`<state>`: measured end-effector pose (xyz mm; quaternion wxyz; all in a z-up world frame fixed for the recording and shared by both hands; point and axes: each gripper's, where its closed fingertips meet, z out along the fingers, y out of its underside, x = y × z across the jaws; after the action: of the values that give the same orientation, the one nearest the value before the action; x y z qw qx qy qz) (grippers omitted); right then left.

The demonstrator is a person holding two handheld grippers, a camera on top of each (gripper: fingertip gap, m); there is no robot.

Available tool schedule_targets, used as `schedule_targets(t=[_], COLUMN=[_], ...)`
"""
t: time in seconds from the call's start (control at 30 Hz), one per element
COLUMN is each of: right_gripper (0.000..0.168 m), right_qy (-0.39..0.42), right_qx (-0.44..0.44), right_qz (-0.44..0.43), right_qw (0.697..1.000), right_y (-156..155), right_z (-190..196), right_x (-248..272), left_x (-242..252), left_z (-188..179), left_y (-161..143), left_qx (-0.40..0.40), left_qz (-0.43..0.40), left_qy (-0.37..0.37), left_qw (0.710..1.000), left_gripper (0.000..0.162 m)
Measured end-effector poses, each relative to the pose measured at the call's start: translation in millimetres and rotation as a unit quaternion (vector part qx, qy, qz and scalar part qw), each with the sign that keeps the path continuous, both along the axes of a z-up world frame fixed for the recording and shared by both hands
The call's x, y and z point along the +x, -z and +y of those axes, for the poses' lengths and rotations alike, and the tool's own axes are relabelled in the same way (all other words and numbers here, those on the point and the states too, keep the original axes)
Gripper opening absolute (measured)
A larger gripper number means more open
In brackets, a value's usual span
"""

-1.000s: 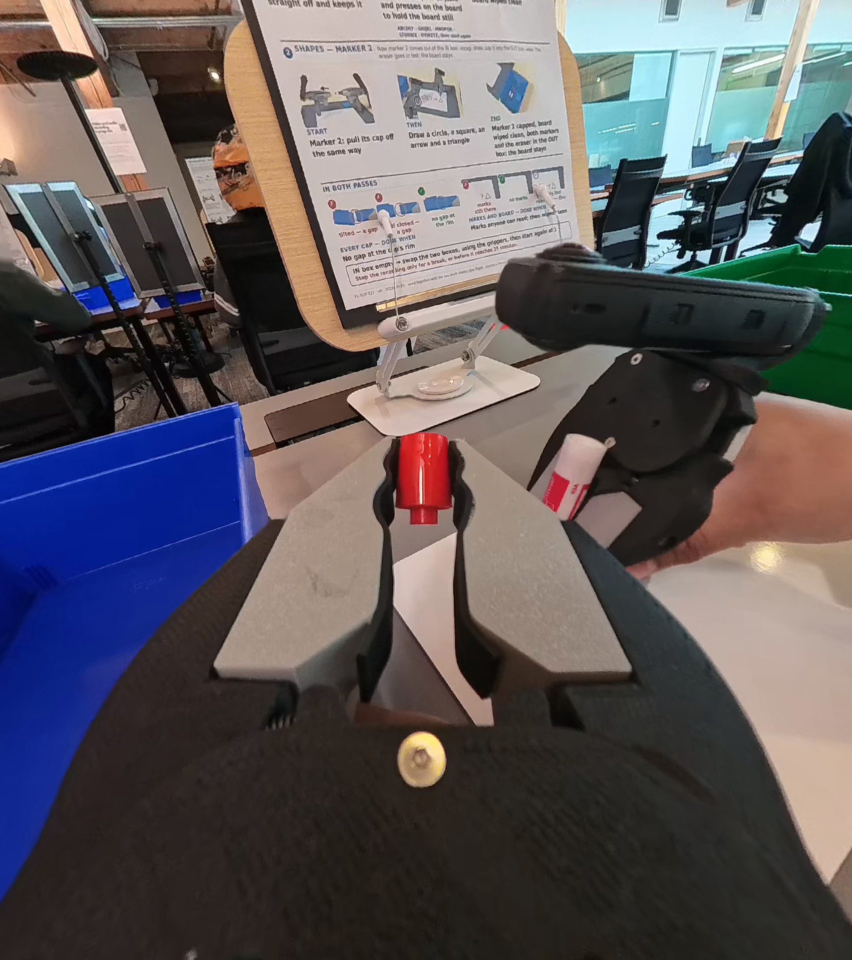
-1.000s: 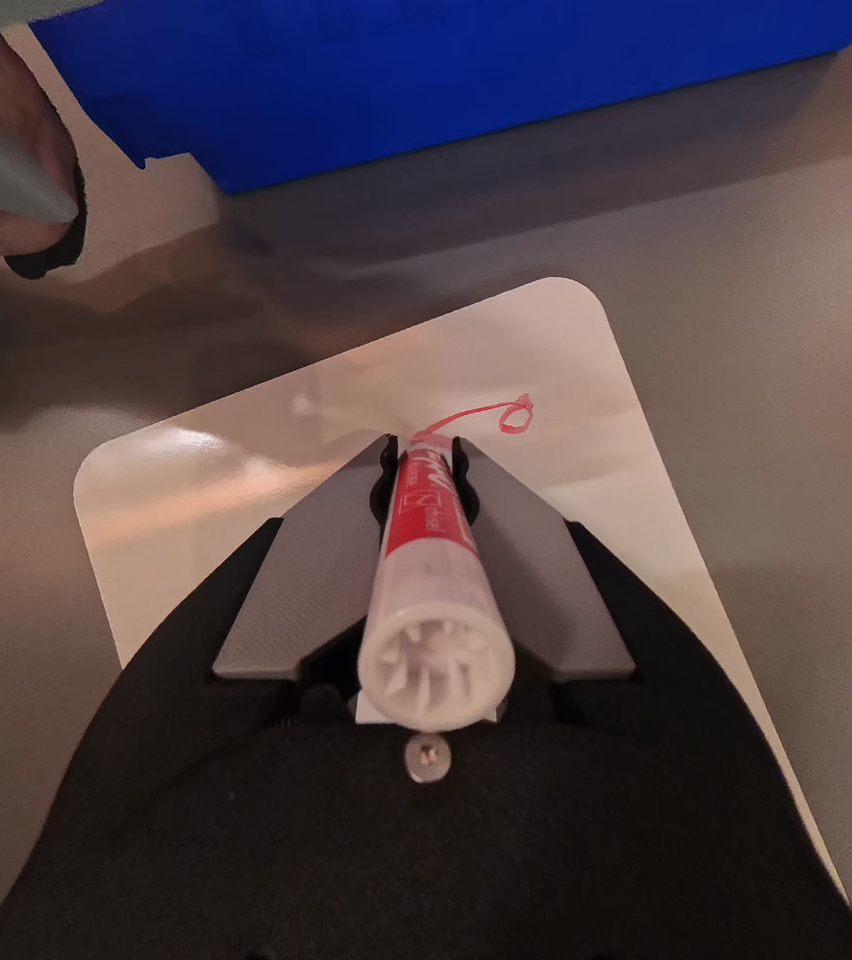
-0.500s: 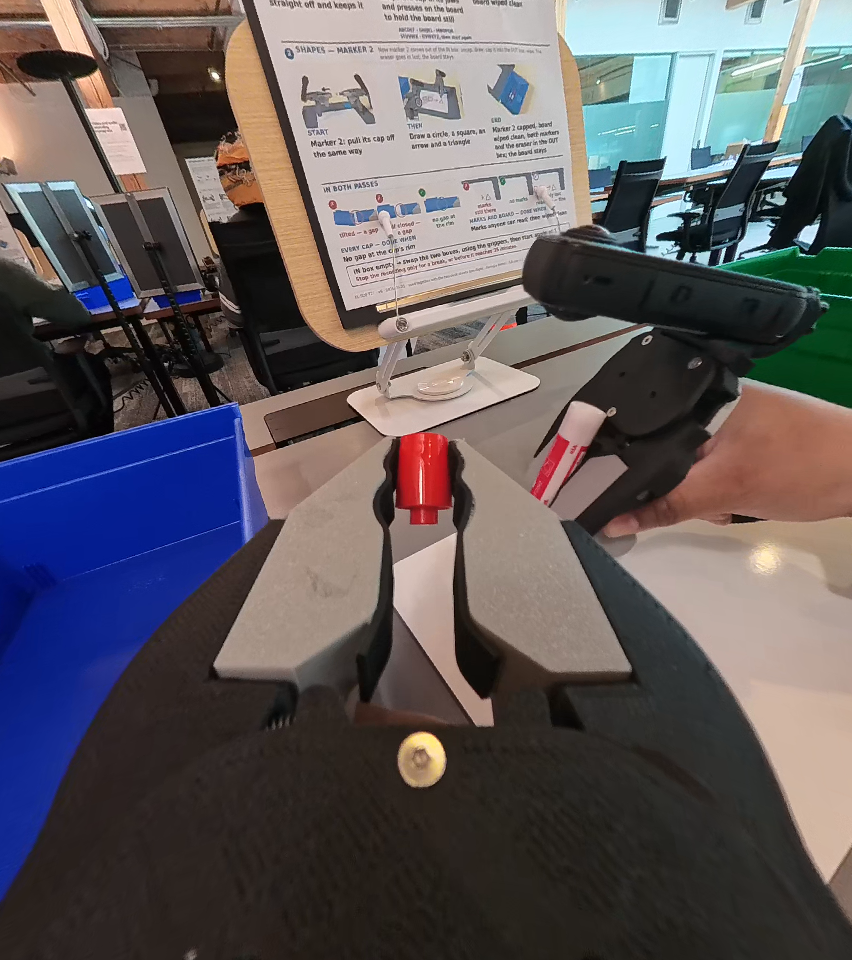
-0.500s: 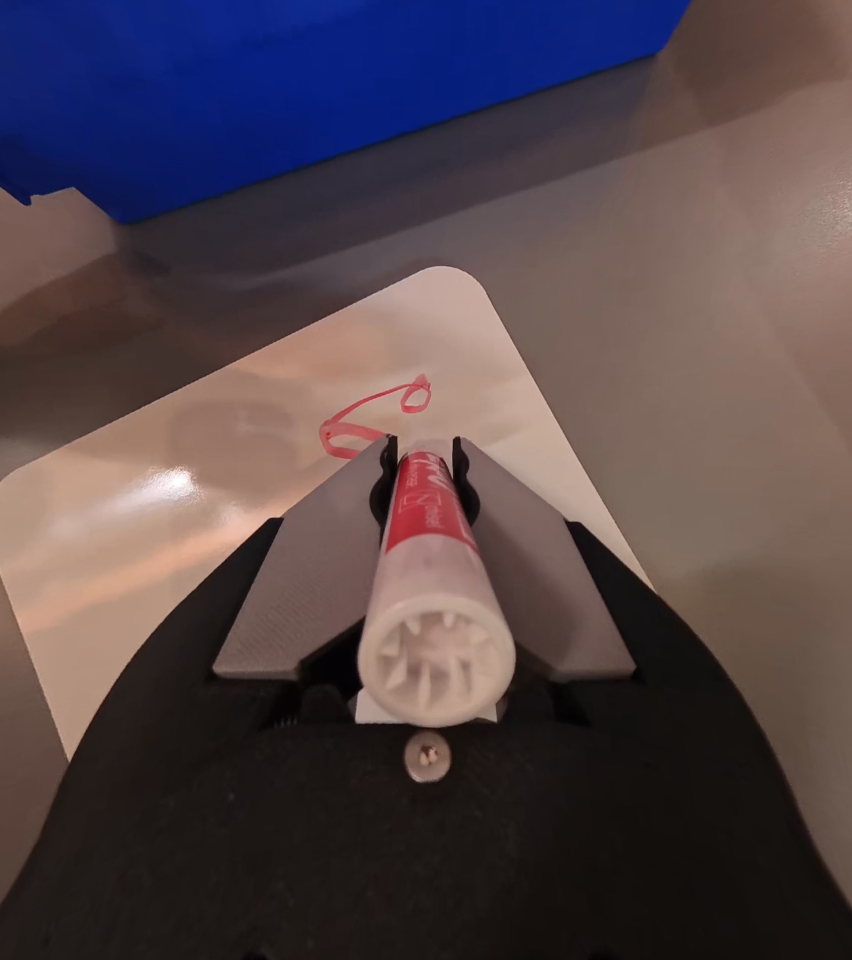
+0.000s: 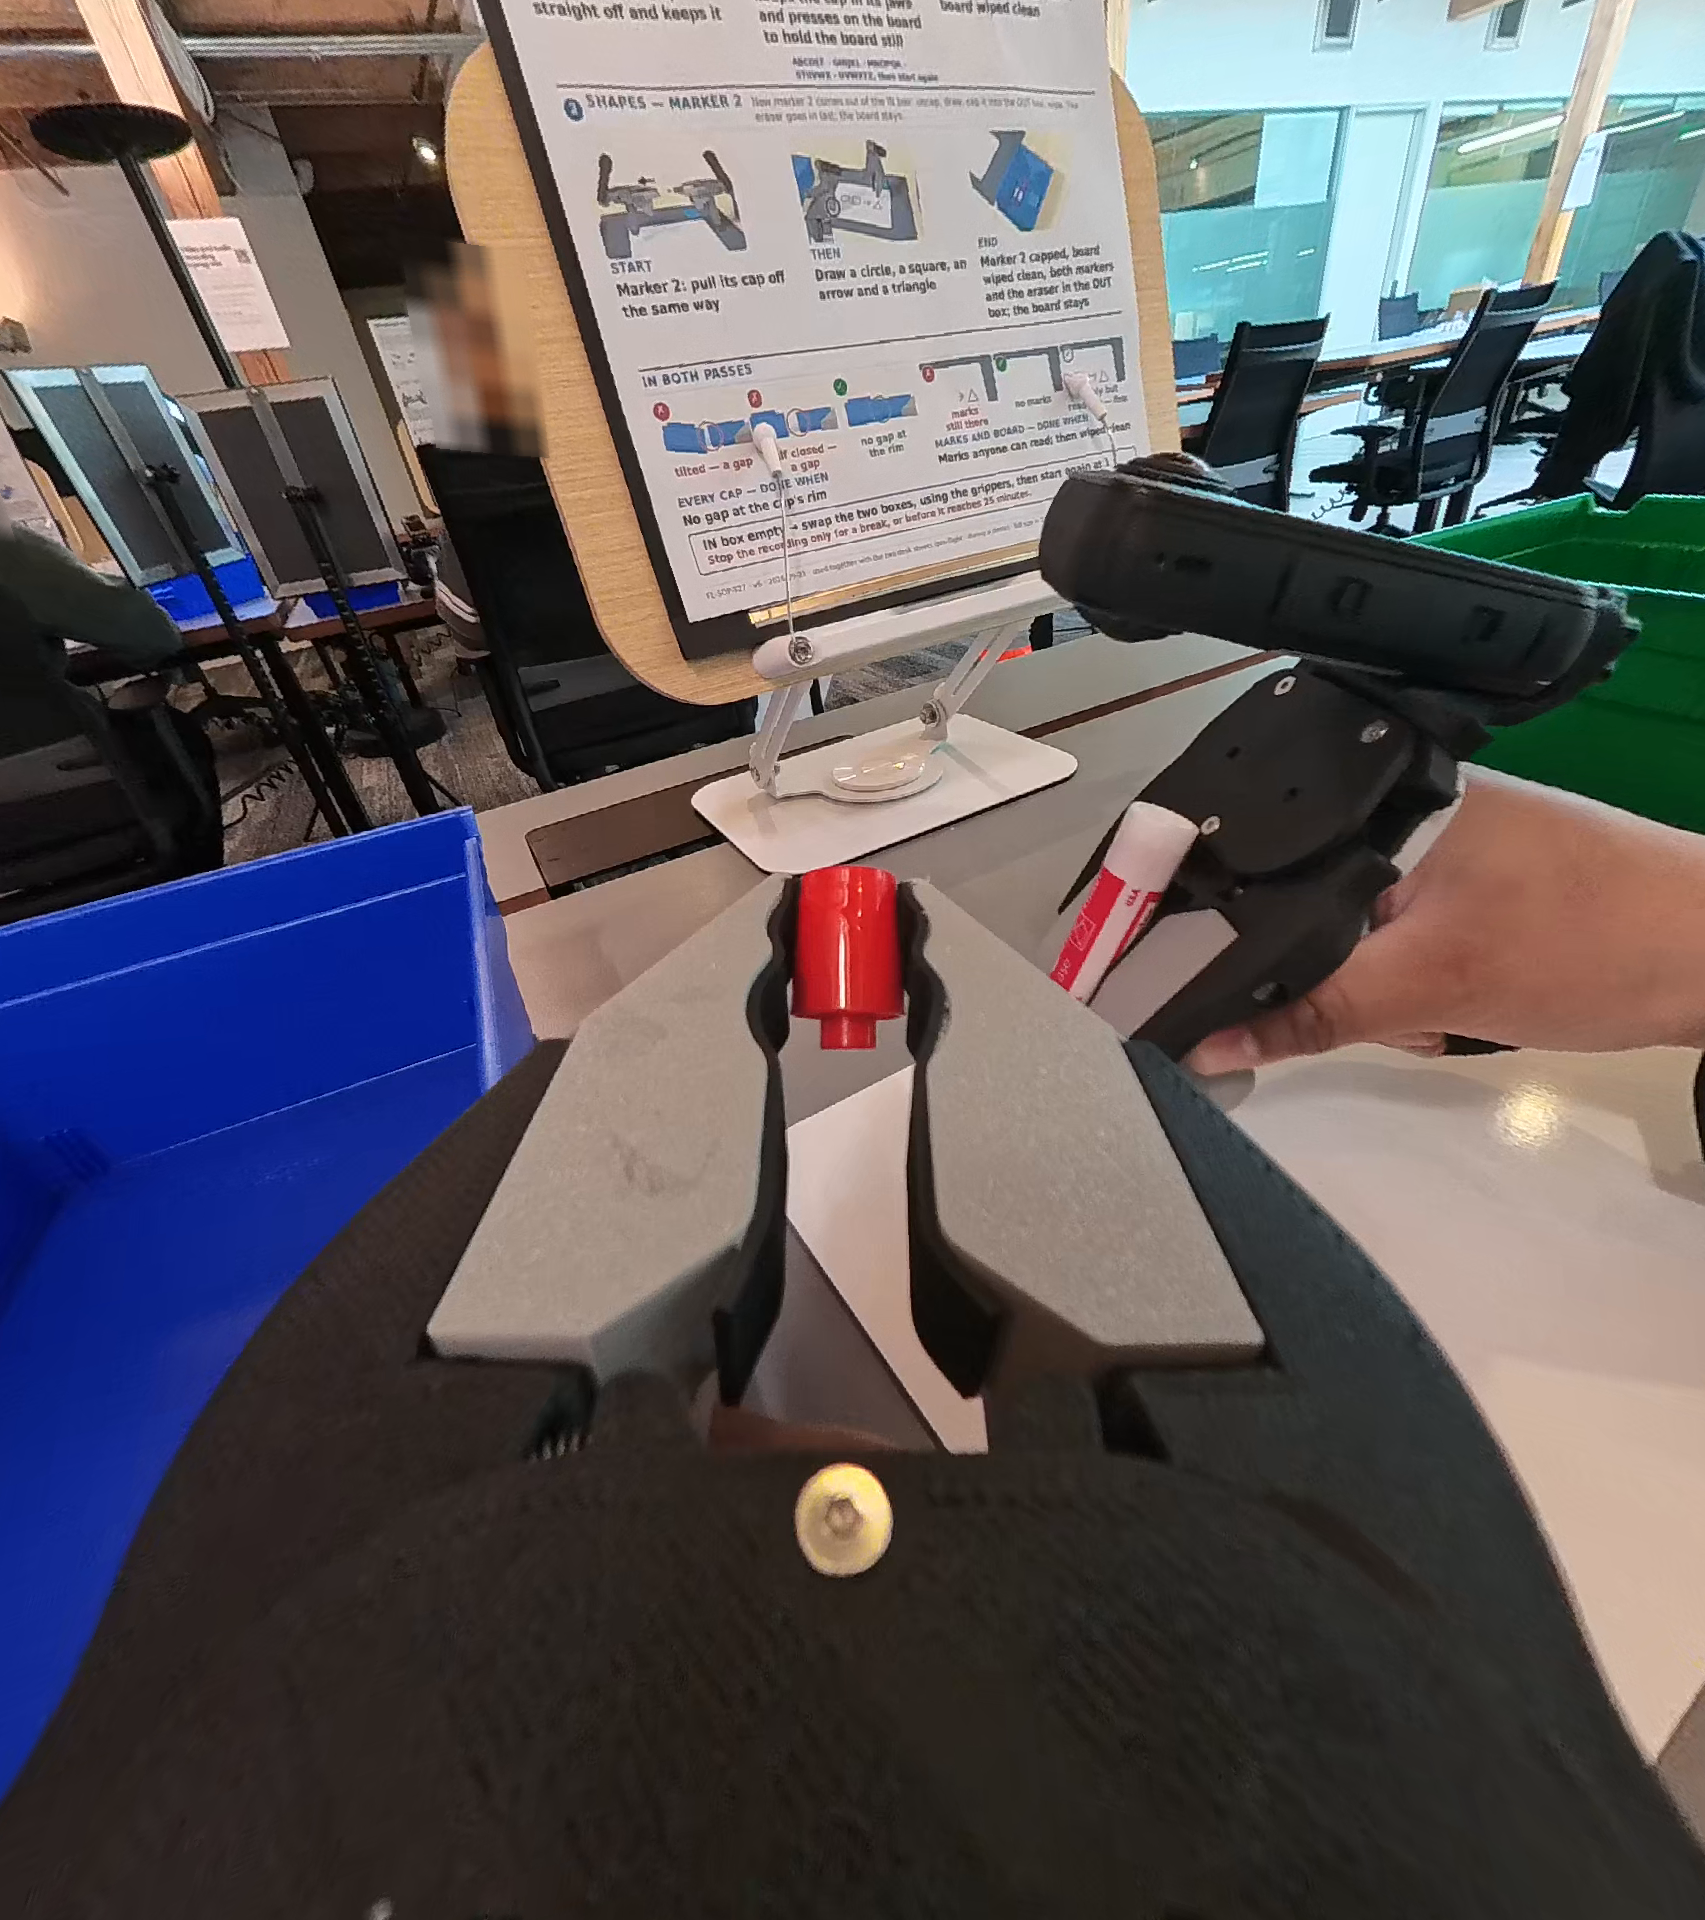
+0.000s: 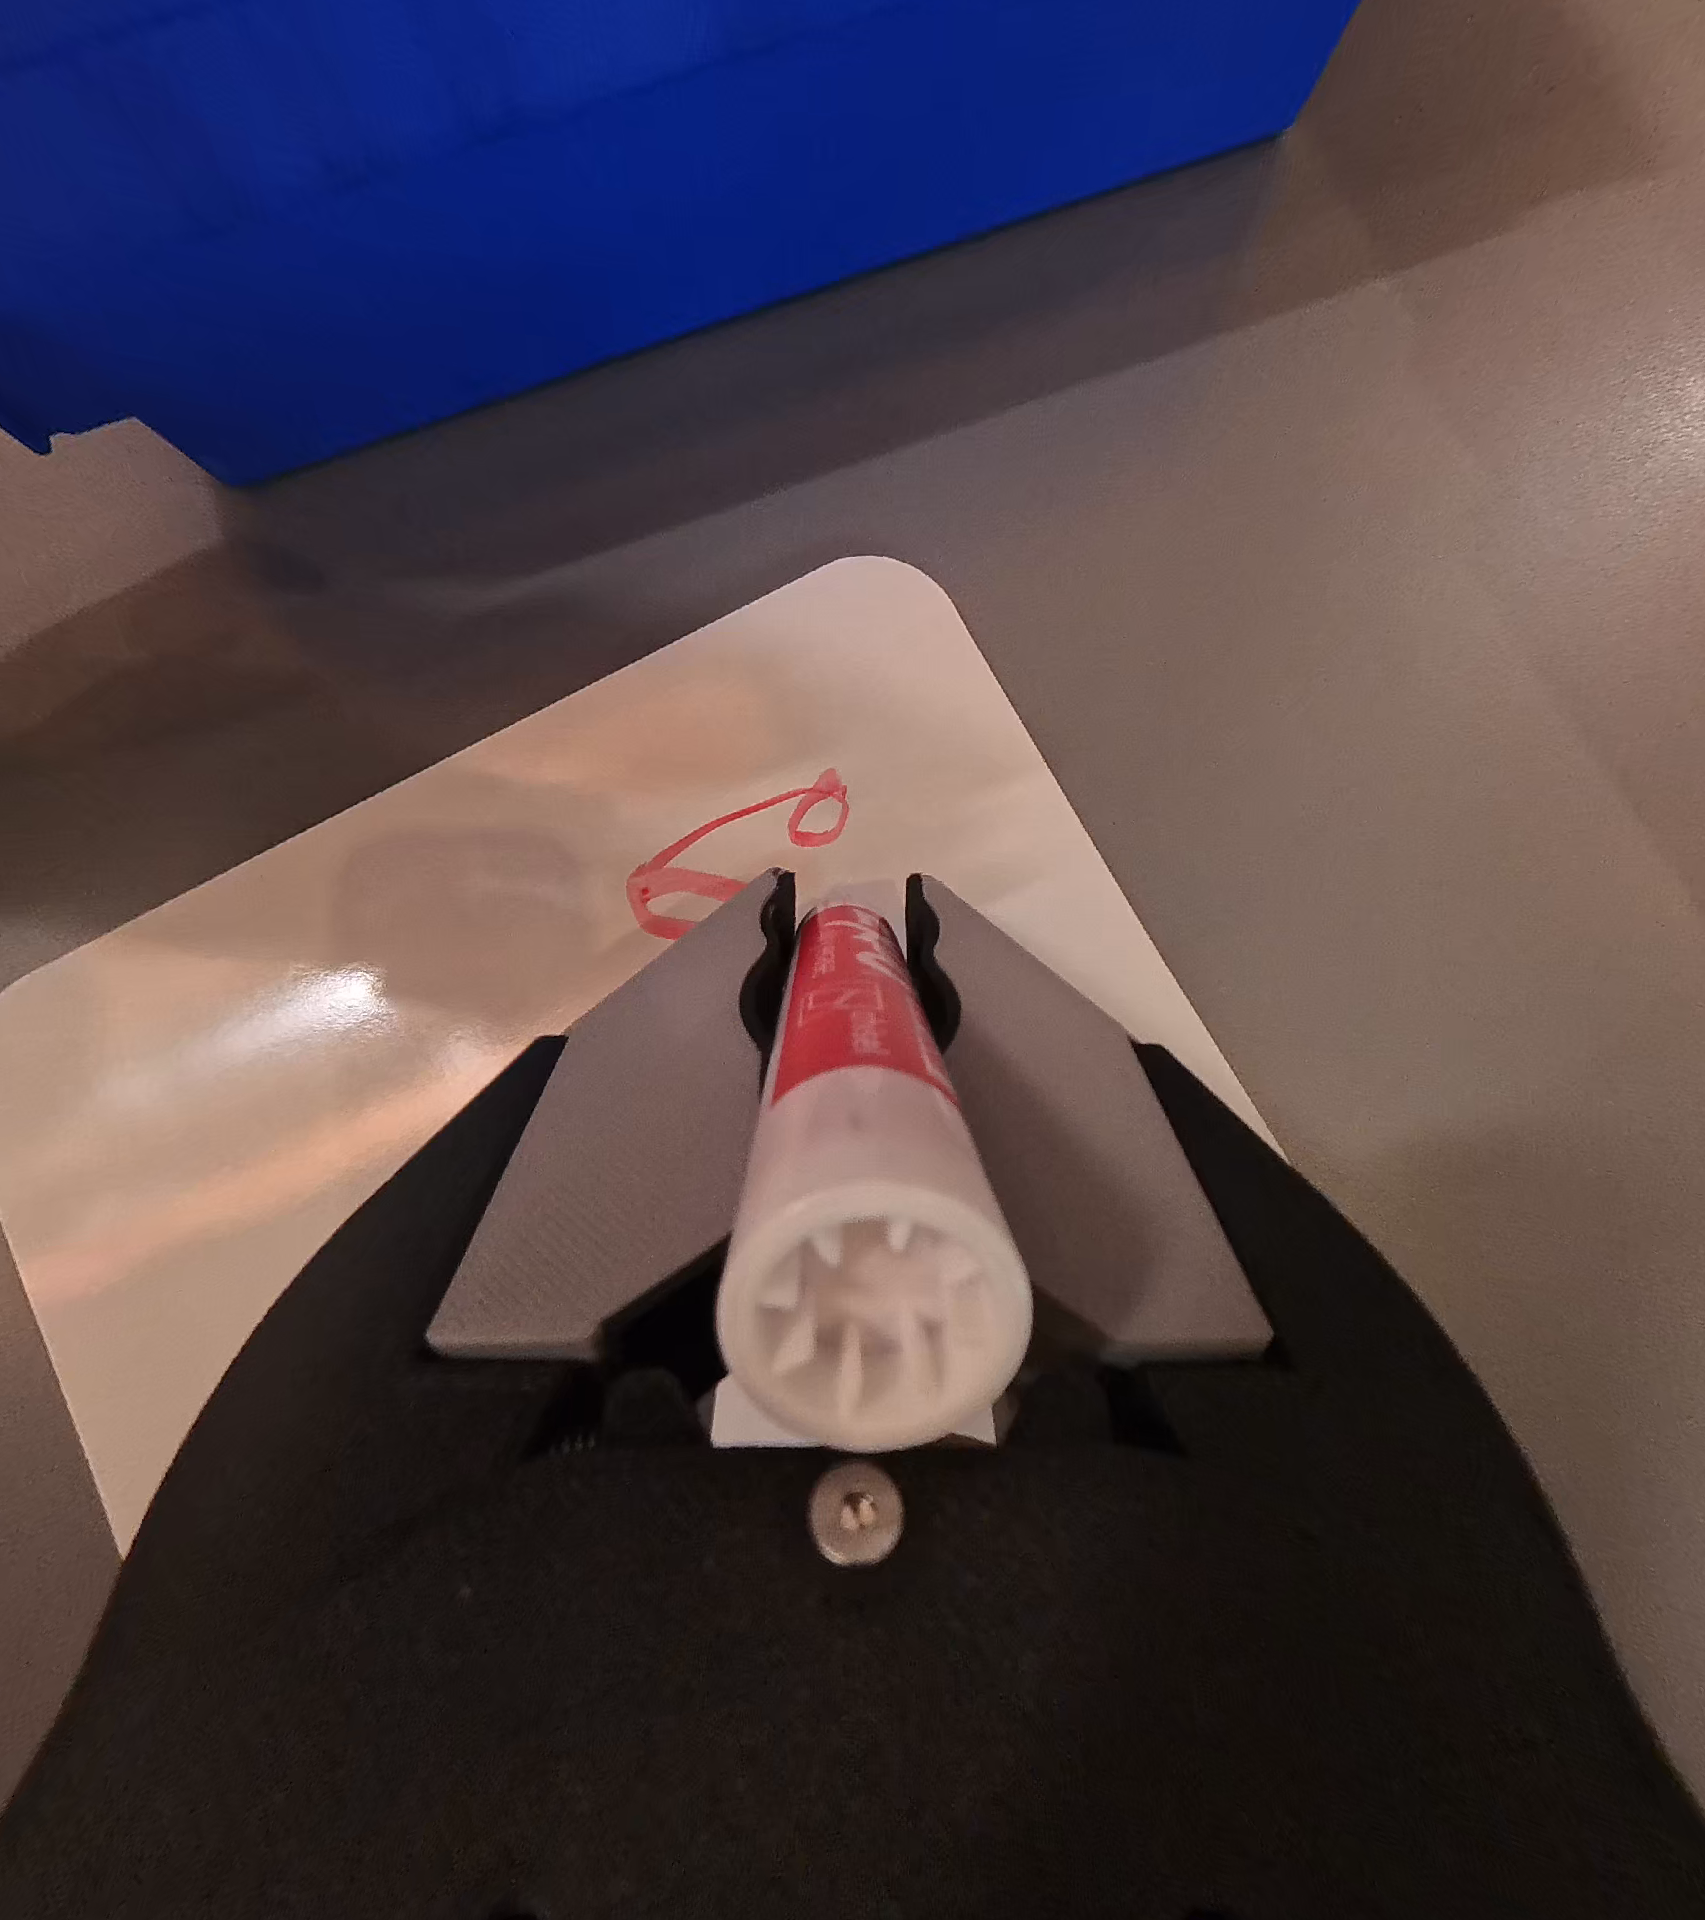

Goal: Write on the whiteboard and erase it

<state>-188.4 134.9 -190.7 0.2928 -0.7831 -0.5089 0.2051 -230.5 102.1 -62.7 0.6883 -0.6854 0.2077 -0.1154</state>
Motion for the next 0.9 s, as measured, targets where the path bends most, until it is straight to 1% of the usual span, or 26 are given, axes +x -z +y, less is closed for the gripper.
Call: schedule_targets(t=[0.43,0.9], right_gripper=[0.018,0.018], right_qy=[-0.008,-0.048], right_qx=[-0.002,-0.056], right_qz=[-0.021,-0.032], right_qw=[1.0,0.997], right_y=[6,7], right_z=[-2,-37], right_x=[0,6], left_x=[0,0], left_z=[0,0], left_y=[1,1], left_qx=[-0.001,-0.002], left_qz=[0.001,0.0], left_qy=[0.001,0.0], left_qw=[1.0,1.0], left_gripper=[0.016,0.016])
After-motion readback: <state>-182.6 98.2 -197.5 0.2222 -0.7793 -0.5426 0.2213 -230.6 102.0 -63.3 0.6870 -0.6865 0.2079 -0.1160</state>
